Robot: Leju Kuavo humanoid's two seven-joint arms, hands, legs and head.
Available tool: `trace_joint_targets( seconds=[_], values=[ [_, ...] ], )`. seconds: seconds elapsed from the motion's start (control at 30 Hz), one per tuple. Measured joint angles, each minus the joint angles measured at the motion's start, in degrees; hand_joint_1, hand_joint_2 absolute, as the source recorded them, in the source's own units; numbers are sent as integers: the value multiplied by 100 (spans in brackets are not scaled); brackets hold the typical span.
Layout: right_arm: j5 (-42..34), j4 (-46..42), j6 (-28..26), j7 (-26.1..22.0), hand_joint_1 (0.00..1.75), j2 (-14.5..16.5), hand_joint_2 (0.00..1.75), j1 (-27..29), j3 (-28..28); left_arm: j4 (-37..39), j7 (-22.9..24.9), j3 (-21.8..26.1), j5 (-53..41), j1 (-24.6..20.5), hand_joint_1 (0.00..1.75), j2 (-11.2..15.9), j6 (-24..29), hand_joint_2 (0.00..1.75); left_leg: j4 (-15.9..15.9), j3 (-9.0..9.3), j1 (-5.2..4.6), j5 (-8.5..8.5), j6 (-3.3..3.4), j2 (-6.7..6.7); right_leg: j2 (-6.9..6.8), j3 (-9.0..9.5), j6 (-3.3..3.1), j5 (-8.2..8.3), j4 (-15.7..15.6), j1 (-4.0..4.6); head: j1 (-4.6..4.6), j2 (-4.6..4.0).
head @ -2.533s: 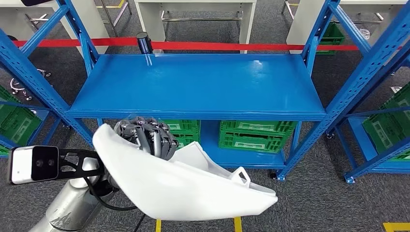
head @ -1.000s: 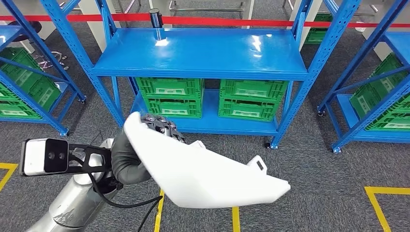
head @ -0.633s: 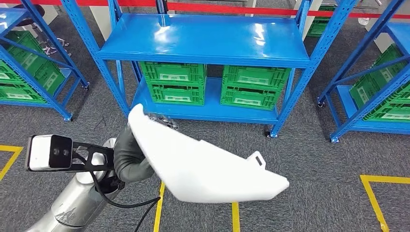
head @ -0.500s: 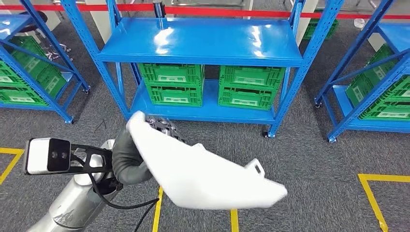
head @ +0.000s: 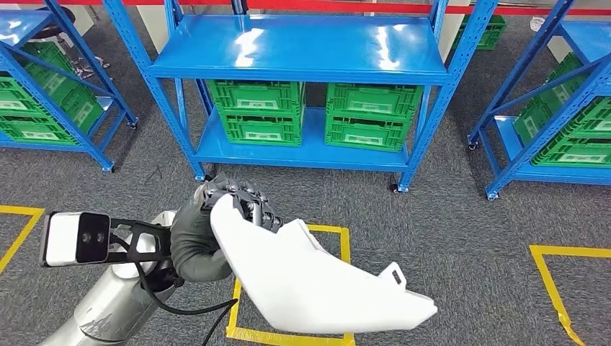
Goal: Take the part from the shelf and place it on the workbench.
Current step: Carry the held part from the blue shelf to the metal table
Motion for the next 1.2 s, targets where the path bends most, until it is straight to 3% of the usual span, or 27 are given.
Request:
trace_joint_targets(
  seconds=[0.03,0.07,0.1,0.17,0.23,0.27,0.3,0.33,0.37,0.4,0.47,0.5,0.57,0.6,0.63,0.73,0.77,0.8,0.83,0.9,0.97,1.0,1.1,1.13,1.2],
  values=[
    [-5,64,44,-30,0,21,0,-23,16,1,0,-8,0,-13,166,-4,-4,175,-245,212,-7,98,31,-1,1,-49,5,44,0,9,0,0],
    [-15,162,114,-65,0,63,0,-54,40,-1,0,-19,0,-49,166,-21,-9,175,-733,583,-27,107,93,-1,0,-105,27,112,-1,22,2,0],
    [-35,310,215,-110,0,128,0,-88,79,-3,-2,-39,-7,-96,166,-42,-13,175,-1251,915,-64,175,177,2,-2,-163,89,234,-38,23,1,0],
    [-95,564,369,-162,0,255,0,-123,140,-8,-4,-81,-26,-185,166,-98,-12,175,-1919,1128,-116,295,350,18,4,-360,117,-12,294,7,19,0],
    [-144,730,452,-194,0,329,0,-133,174,-9,-3,-117,-46,-210,166,-123,-3,175,-1989,893,-126,587,423,31,16,-599,88,-533,1050,-8,39,0],
    [-154,769,469,-198,0,344,0,-135,182,-9,-2,-129,-51,-207,166,-125,3,175,-1975,782,-129,661,417,32,17,-626,127,-613,1347,-12,44,0],
    [-158,804,483,-201,0,357,0,-137,192,-9,-1,-143,-55,-204,166,-124,7,175,-1952,671,-128,726,407,32,17,-569,197,-570,1475,-21,45,0],
    [-160,833,492,-202,0,367,0,-139,202,-9,-1,-157,-55,-201,166,-124,9,175,-1916,557,-123,786,392,32,16,-416,278,-450,1405,-36,46,0],
    [-162,858,497,-203,0,374,0,-143,211,-9,-1,-169,-56,-199,166,-124,10,175,-1864,443,-117,837,370,32,15,-172,345,-325,1142,-53,49,0],
    [-162,878,498,-203,0,382,0,-153,217,-11,-1,-178,-58,-197,166,-124,10,175,-1801,333,-117,874,343,31,16,124,371,-307,755,-61,52,0],
    [-170,913,503,-208,0,397,0,-174,223,-19,1,-188,-64,-197,166,-125,10,175,-1678,169,-124,942,280,37,32,552,319,-444,81,-39,45,0],
    [-177,928,513,-210,0,407,0,-182,226,-23,2,-190,-68,-195,166,-125,10,175,-1645,120,-127,984,250,40,40,621,272,-527,-62,-14,43,0],
    [-197,960,566,-215,0,431,0,-180,237,-26,6,-197,-89,-191,166,-123,10,175,-1618,69,-114,1050,186,34,36,549,184,-491,-74,-12,44,0],
    [-215,977,606,-221,0,443,0,-182,244,-26,8,-198,-100,-190,166,-121,9,175,-1576,34,-104,992,149,27,26,511,132,-449,-65,-21,40,0],
    [-238,993,656,-237,0,454,0,-183,249,-25,9,-199,-113,-189,166,-117,9,175,-1439,-17,-89,825,107,19,15,465,82,-396,-69,-37,30,0],
    [-354,1035,830,-327,0,474,0,-188,252,-19,10,-207,-139,-188,166,-107,9,175,-420,-252,-27,12,8,10,12,292,19,-225,-64,-34,8,0],
    [-391,1051,875,-353,0,480,0,-188,252,-13,10,-215,-149,-188,166,-104,9,175,-106,-288,-13,-125,-4,9,20,225,22,-170,-61,-29,9,0],
    [-416,1066,900,-370,0,485,0,-189,251,-7,10,-223,-155,-188,166,-102,9,175,31,-244,-5,-130,-4,7,32,158,29,-118,-58,-26,8,0],
    [-431,1079,915,-382,0,488,0,-189,250,-3,9,-231,-159,-188,166,-99,9,175,-39,-99,-2,-39,8,2,53,96,38,-67,-56,-21,8,0],
    [-444,1098,929,-390,0,497,0,-194,249,-1,8,-239,-160,-197,166,-98,9,175,-730,460,-8,184,87,-80,114,-9,68,30,-56,-16,8,0],
    [-446,1110,936,-393,0,515,0,-207,247,-4,4,-238,-161,-214,166,-98,9,175,-1493,966,-27,190,177,-213,176,-81,131,130,-65,-22,16,0],
    [-450,1117,938,-396,0,523,0,-213,247,-6,1,-238,-162,-223,166,-97,10,175,-1684,1064,-46,142,207,-260,204,-115,176,185,-77,-44,17,0],
    [-499,1152,968,-429,0,549,0,-210,246,-7,-13,-242,-190,-240,166,-93,16,175,-1890,1032,-82,291,265,-161,286,-211,294,323,-146,-83,14,0],
    [-522,1165,983,-448,0,564,0,-210,245,-10,-19,-245,-206,-249,166,-94,19,175,-2005,1016,-77,399,296,-114,267,-269,287,255,-93,-58,41,0],
    [-556,1205,1013,-482,0,574,0,-221,238,-18,-32,-251,-226,-264,166,-95,27,175,-2165,977,-68,602,345,-25,171,-484,207,-145,364,-10,89,0]
  ],
)
